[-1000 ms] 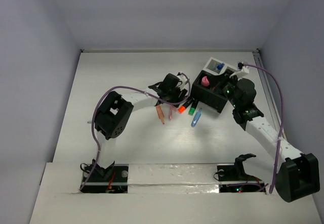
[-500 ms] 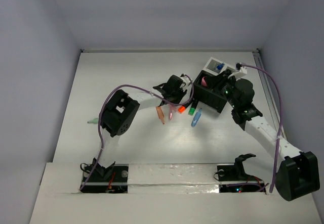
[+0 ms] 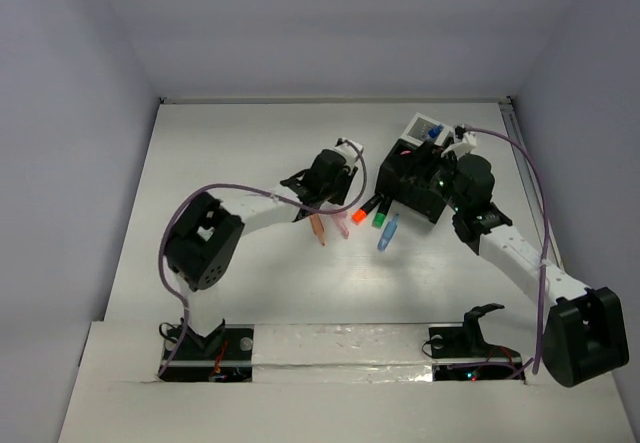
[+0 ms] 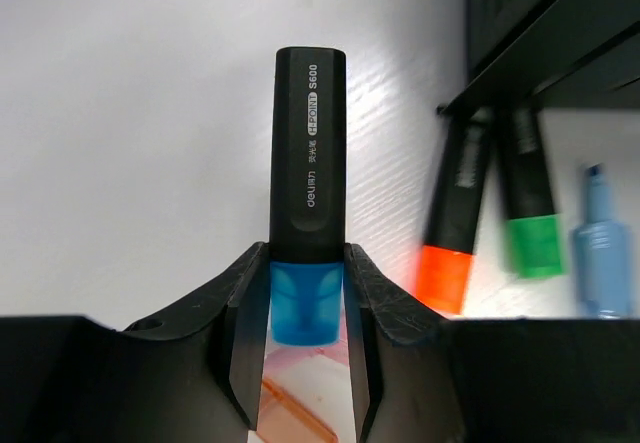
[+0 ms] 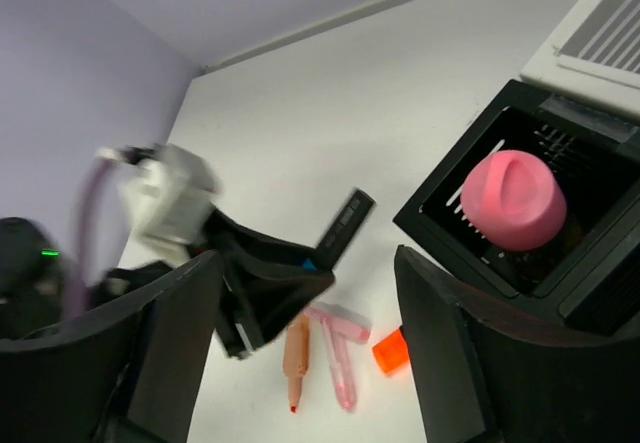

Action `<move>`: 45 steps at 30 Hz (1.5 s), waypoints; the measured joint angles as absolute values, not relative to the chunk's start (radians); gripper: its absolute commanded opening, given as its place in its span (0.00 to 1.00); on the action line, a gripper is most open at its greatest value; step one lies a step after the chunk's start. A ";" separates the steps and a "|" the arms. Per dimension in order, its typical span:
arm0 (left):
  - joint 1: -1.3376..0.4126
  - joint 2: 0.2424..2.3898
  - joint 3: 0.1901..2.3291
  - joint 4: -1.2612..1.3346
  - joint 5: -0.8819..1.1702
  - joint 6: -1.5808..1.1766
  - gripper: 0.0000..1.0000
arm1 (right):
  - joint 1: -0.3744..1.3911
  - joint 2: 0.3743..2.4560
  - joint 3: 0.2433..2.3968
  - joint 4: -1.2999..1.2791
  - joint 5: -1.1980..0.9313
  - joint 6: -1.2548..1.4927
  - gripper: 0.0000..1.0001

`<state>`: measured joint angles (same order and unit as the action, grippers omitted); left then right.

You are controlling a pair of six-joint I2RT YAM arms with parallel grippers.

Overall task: Sort the stationery into containers
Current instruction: Pick up the pen from the center of the board, then place the pen in the storage box.

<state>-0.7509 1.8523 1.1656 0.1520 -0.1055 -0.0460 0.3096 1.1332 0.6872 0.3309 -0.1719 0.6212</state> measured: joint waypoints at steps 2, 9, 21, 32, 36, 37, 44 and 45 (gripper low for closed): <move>-0.750 1.768 1.127 0.189 -0.097 -0.070 0.00 | 0.309 1.132 0.687 0.332 -0.191 0.626 0.78; -0.744 1.516 0.955 0.408 0.031 -0.168 0.00 | 0.340 1.147 0.712 0.346 -0.281 0.643 0.87; -0.738 1.412 0.793 0.538 0.191 -0.247 0.00 | 0.459 1.299 0.816 0.360 -0.309 0.643 0.81; -0.743 1.366 0.765 0.625 0.240 -0.262 0.05 | 0.499 1.338 0.844 0.371 -0.277 0.654 0.07; -0.743 1.366 0.751 0.653 0.241 -0.262 0.43 | 0.510 1.336 0.845 0.373 -0.252 0.657 0.00; -0.743 1.366 0.745 0.664 0.241 -0.265 0.52 | 0.513 1.335 0.845 0.374 -0.241 0.654 0.00; -0.743 1.347 0.674 0.703 0.254 -0.277 0.74 | 0.496 1.309 0.871 0.341 -0.007 0.571 0.00; -0.743 1.336 0.656 0.707 0.254 -0.278 0.76 | 0.490 1.304 0.883 0.339 0.024 0.555 0.00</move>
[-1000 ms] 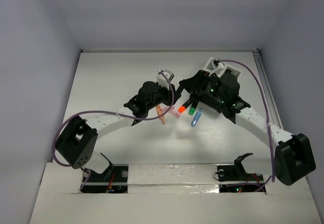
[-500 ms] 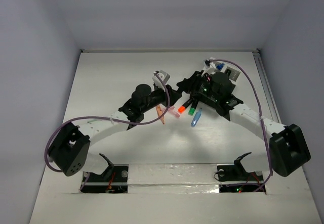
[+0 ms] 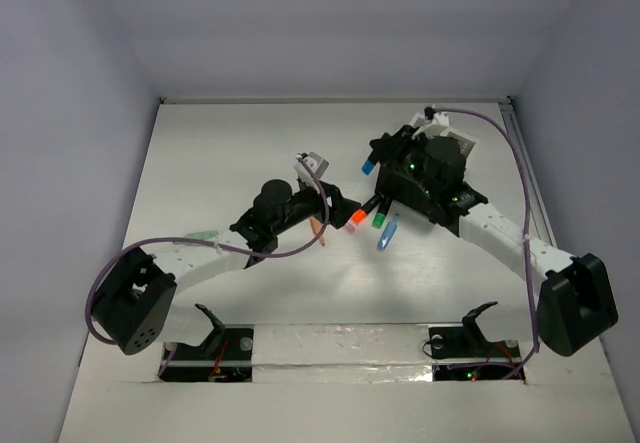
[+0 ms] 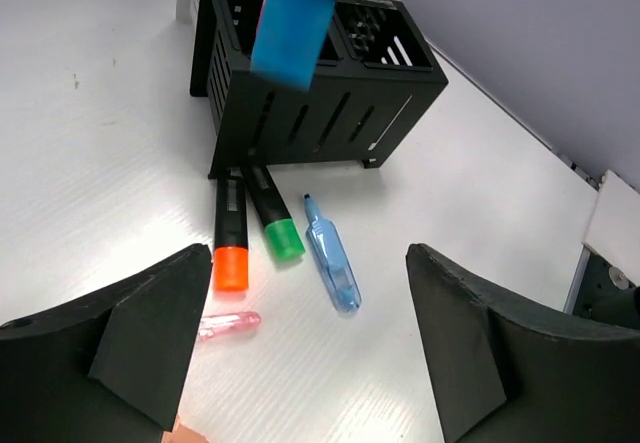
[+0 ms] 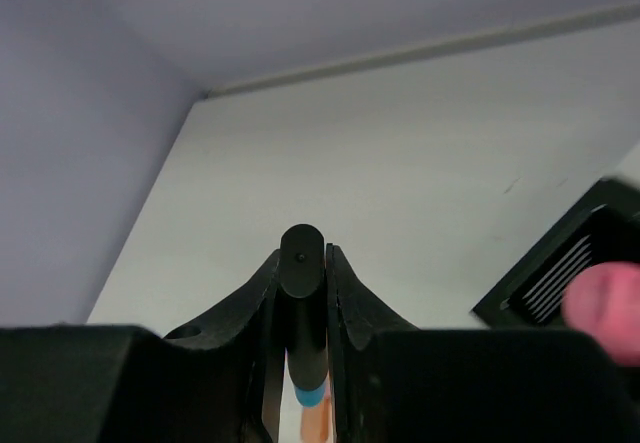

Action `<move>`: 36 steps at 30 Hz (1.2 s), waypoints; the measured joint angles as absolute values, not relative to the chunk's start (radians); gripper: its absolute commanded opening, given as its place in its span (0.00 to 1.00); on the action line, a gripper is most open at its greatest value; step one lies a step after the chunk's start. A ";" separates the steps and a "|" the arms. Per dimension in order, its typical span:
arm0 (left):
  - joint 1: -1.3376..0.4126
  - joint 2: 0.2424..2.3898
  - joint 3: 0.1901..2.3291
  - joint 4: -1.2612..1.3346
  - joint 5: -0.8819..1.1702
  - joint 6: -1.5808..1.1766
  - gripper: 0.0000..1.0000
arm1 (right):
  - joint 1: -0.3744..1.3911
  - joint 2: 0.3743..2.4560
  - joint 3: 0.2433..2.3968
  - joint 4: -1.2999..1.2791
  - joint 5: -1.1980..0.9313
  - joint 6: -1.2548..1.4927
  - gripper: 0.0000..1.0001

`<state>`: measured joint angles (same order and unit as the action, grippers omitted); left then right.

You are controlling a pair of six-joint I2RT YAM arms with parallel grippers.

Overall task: Sort the stationery into containers
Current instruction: Place the pen in the storage box.

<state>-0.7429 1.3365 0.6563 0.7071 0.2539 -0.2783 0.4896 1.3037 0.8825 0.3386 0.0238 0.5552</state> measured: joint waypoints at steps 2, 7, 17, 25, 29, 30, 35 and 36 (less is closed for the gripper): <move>-0.743 1.316 0.630 0.714 0.254 -0.282 0.80 | 0.463 1.295 0.910 0.332 0.081 0.524 0.00; -0.743 1.307 0.614 0.725 0.266 -0.302 0.86 | 0.315 1.293 0.962 0.331 0.253 0.426 0.00; -0.743 1.333 0.595 0.757 0.263 -0.320 0.99 | 0.130 1.479 1.091 0.281 0.450 0.249 0.00; -0.751 1.407 0.603 0.706 0.212 -0.311 0.99 | 0.099 1.596 1.106 0.263 0.498 0.207 0.00; -0.768 1.442 0.633 0.677 0.180 -0.293 0.98 | 0.098 1.628 1.107 0.252 0.511 0.206 0.06; -0.775 1.454 0.645 0.669 0.171 -0.288 0.97 | 0.098 1.631 1.107 0.250 0.514 0.208 0.11; -0.811 1.534 0.723 0.627 0.118 -0.258 0.93 | 0.098 1.633 1.106 0.246 0.525 0.243 0.68; -0.818 1.552 0.741 0.616 0.108 -0.254 0.90 | 0.098 1.632 1.104 0.245 0.525 0.246 0.71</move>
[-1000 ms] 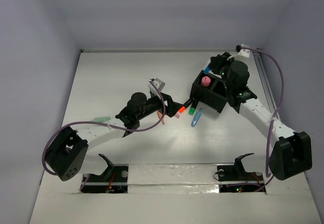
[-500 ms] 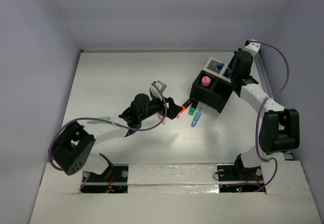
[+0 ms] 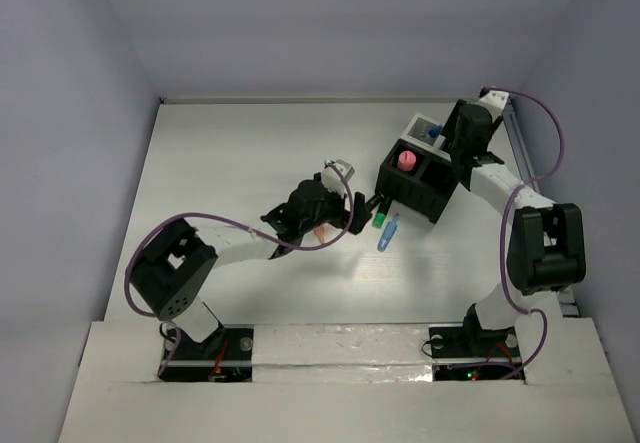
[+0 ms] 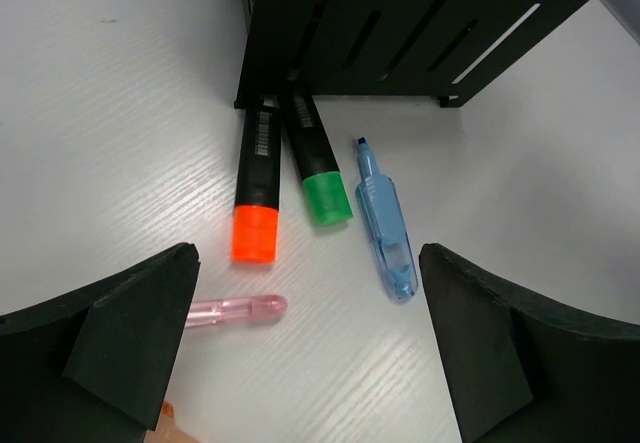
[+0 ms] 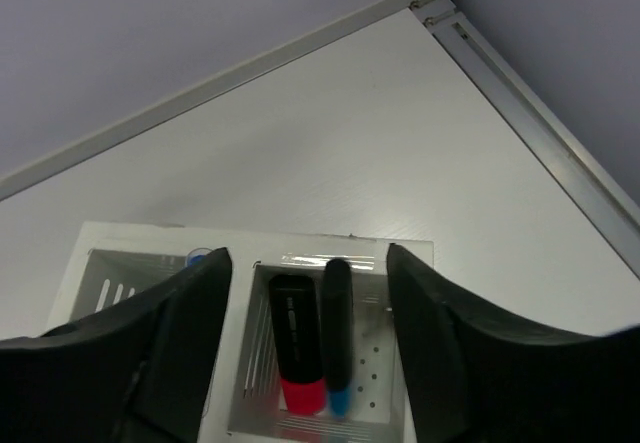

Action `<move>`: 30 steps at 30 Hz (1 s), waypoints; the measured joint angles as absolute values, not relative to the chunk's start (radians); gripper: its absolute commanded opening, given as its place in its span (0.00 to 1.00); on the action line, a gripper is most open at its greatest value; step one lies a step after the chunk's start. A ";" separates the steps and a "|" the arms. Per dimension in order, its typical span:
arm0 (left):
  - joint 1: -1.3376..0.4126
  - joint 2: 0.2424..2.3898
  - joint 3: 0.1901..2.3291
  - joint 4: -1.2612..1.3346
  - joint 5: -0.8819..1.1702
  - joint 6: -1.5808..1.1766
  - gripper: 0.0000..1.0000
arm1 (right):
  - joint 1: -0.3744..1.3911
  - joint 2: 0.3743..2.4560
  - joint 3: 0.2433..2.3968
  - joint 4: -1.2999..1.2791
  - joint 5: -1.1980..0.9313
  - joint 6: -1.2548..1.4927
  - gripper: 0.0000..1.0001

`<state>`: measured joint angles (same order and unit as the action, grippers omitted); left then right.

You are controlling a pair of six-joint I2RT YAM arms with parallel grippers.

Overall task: Sort the stationery into containers
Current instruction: Place the pen in the storage box, then pick up the pen from the center of the board.

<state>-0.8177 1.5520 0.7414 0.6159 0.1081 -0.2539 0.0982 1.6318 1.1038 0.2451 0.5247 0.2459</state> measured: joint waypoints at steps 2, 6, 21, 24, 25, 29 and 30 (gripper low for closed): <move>-0.831 1.593 0.785 0.592 0.088 -0.244 0.87 | 0.098 1.626 1.097 0.241 0.522 0.257 0.78; -0.873 1.664 0.868 0.540 0.047 -0.224 0.68 | 0.098 1.572 1.073 0.226 0.497 0.279 0.78; -0.949 1.942 1.140 0.358 -0.031 -0.179 0.42 | 0.106 1.215 0.836 0.247 0.307 0.425 0.29; -0.949 1.982 1.173 0.328 -0.038 -0.174 0.41 | 0.106 1.188 0.802 0.244 0.276 0.442 0.30; -0.949 1.992 1.182 0.320 -0.039 -0.172 0.41 | 0.106 1.184 0.800 0.242 0.266 0.444 0.30; -0.949 2.035 1.224 0.292 -0.042 -0.162 0.41 | 0.106 1.177 0.797 0.250 0.229 0.457 0.32; -0.949 2.045 1.232 0.290 -0.047 -0.157 0.41 | 0.106 1.177 0.796 0.252 0.220 0.461 0.33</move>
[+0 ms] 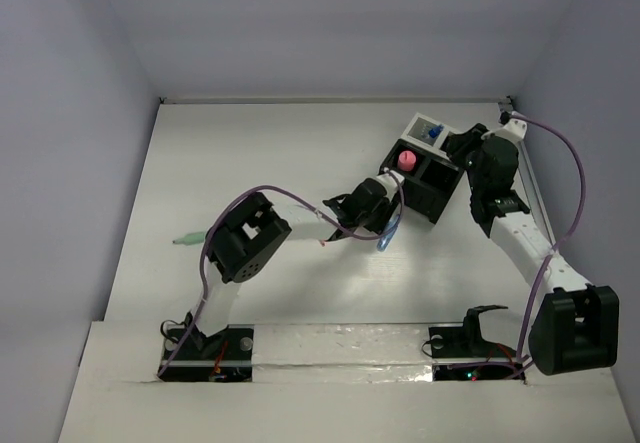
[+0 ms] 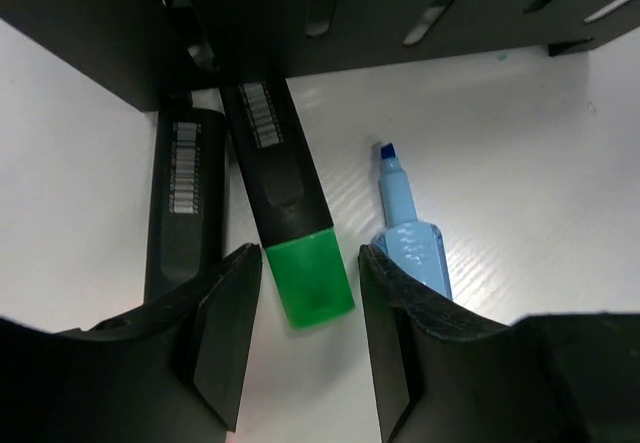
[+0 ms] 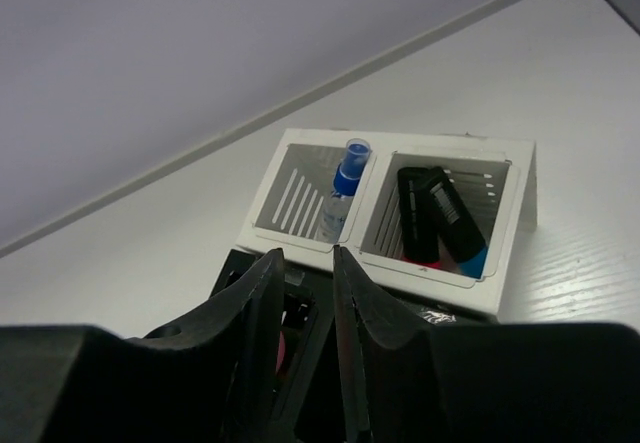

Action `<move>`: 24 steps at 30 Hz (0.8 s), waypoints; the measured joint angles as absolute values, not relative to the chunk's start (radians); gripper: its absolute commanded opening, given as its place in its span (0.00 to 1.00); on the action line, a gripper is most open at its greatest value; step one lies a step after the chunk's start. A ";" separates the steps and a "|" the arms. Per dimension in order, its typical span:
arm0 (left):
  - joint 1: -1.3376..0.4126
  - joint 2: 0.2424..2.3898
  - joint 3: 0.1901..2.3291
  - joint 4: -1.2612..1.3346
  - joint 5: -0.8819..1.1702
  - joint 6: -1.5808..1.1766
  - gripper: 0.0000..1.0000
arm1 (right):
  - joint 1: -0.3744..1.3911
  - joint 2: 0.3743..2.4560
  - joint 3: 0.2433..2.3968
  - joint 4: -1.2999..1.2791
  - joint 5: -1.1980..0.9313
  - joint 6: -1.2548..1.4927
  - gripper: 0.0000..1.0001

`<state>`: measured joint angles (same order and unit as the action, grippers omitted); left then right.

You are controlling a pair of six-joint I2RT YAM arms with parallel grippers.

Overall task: Sort the stationery into containers
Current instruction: Pick up the pen from the center of the board.

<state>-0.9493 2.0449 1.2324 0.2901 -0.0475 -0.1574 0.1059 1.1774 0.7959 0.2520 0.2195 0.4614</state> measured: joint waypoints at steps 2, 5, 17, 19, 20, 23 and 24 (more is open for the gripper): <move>-0.950 2.057 1.254 0.280 -0.056 -0.156 0.40 | 0.106 1.178 0.791 0.255 0.200 0.469 0.35; -0.950 2.075 1.280 0.271 -0.076 -0.153 0.27 | 0.107 1.177 0.782 0.256 0.178 0.479 0.41; -0.950 1.975 1.132 0.326 -0.101 -0.170 0.06 | 0.126 1.096 0.723 0.244 0.047 0.549 0.75; -0.950 1.901 1.058 0.335 -0.097 -0.185 0.06 | 0.131 1.068 0.706 0.239 0.008 0.563 0.81; -0.950 1.858 1.023 0.341 -0.094 -0.193 0.06 | 0.135 1.058 0.699 0.236 -0.011 0.571 0.86; -0.950 1.734 0.945 0.388 -0.083 -0.218 0.06 | 0.170 1.046 0.685 0.231 -0.069 0.590 0.93; -0.950 1.699 0.926 0.410 -0.078 -0.226 0.06 | 0.188 1.048 0.685 0.227 -0.083 0.593 0.94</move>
